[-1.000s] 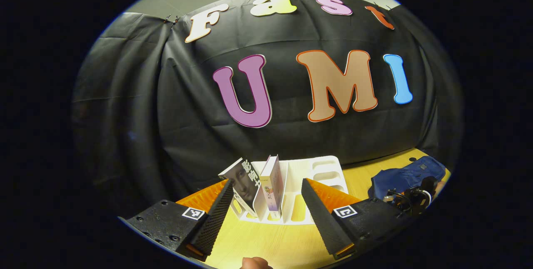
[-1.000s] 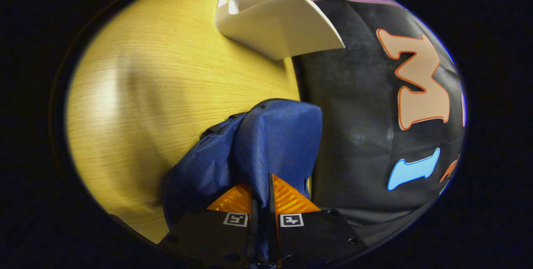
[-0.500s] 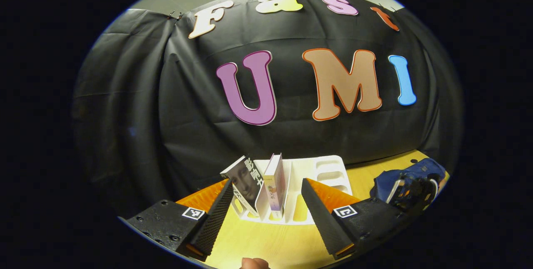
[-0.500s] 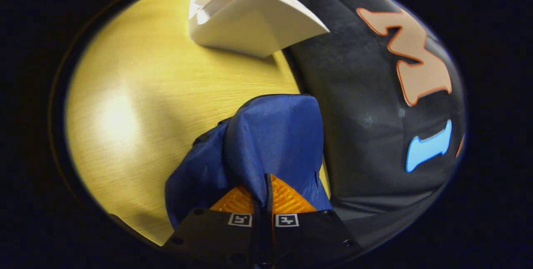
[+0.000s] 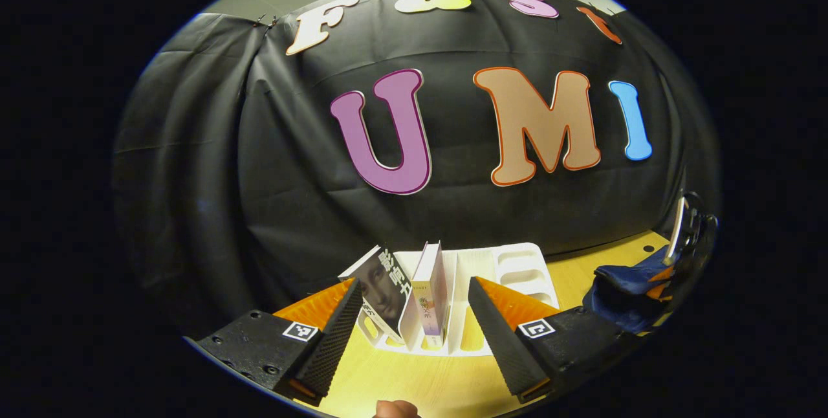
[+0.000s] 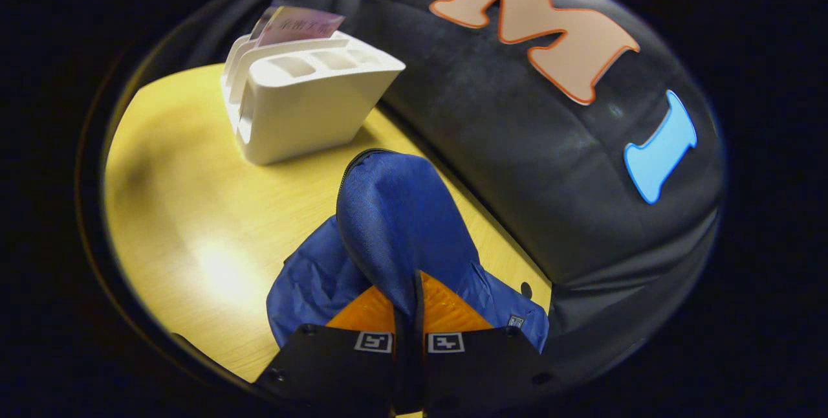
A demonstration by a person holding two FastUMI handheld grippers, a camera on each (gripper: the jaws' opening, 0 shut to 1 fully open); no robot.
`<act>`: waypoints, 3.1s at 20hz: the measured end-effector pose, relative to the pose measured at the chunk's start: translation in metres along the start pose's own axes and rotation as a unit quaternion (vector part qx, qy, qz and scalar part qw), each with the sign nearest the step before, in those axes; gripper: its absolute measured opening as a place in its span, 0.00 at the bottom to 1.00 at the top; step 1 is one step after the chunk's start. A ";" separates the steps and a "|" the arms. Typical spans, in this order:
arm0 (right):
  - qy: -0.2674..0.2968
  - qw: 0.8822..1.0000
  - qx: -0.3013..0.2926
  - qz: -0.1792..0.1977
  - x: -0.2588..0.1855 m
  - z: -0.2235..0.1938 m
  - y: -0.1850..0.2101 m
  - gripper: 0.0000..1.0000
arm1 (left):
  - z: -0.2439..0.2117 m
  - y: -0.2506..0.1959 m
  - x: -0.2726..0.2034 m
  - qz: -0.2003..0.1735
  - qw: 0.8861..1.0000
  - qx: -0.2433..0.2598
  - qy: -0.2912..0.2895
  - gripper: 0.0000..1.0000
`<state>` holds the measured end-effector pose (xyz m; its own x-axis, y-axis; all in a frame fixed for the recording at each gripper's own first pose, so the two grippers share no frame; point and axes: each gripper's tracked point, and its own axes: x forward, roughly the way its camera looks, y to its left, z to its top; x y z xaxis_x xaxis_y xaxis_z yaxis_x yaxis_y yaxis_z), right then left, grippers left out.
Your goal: Open the schoolbag, grab two books from the bookshelf and put them into the schoolbag.
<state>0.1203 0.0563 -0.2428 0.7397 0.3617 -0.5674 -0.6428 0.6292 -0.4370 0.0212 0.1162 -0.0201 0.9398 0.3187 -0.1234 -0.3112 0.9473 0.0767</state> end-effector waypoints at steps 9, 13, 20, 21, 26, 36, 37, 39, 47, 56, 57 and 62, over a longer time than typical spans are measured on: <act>-0.022 0.970 0.242 -0.012 -0.021 0.005 -0.054 0.06 | -0.005 -0.008 0.033 -0.024 0.999 0.010 0.026 0.96; -0.026 0.938 0.345 -0.014 -0.029 0.000 -0.074 0.06 | 0.008 -0.009 0.053 -0.040 0.999 0.018 0.014 0.96; -0.028 0.886 0.463 -0.021 -0.036 -0.014 -0.103 0.06 | 0.014 -0.015 0.092 -0.084 0.995 0.046 0.037 0.95; -0.027 0.882 0.470 -0.023 -0.035 -0.017 -0.104 0.06 | 0.012 -0.014 0.098 -0.090 0.994 0.049 0.049 1.00; -0.025 0.879 0.475 -0.024 -0.035 -0.021 -0.106 0.06 | -0.001 -0.007 0.133 -0.099 0.987 0.045 0.119 0.95; -0.038 0.850 0.525 -0.021 -0.035 -0.019 -0.108 0.10 | -0.074 -0.006 0.168 -0.101 0.943 0.052 0.311 0.95; -0.037 0.849 0.527 -0.020 -0.035 -0.020 -0.107 0.06 | -0.077 -0.005 0.174 -0.099 0.941 0.059 0.319 0.95; -0.037 0.848 0.529 -0.020 -0.036 -0.020 -0.107 0.06 | -0.085 -0.004 0.183 -0.096 0.933 0.075 0.338 0.95; -0.036 0.847 0.529 -0.021 -0.038 -0.021 -0.106 0.06 | -0.110 -0.010 0.197 -0.102 0.905 0.061 0.409 0.93; -0.033 0.847 0.530 -0.020 -0.038 -0.021 -0.105 0.06 | -0.130 -0.028 0.180 -0.135 0.859 0.041 0.492 0.37; -0.033 0.846 0.532 -0.020 -0.038 -0.021 -0.105 0.06 | -0.130 -0.026 0.176 -0.139 0.856 0.043 0.496 0.36; -0.031 0.846 0.531 -0.020 -0.037 -0.021 -0.105 0.09 | -0.127 -0.020 0.170 -0.139 0.857 0.033 0.496 0.32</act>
<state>0.1558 -0.0376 -0.1904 0.7873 0.3396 -0.5145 -0.0991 0.8934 0.4382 0.1696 0.1561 -0.1680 0.3847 -0.0166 -0.9229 -0.0550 0.9976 -0.0409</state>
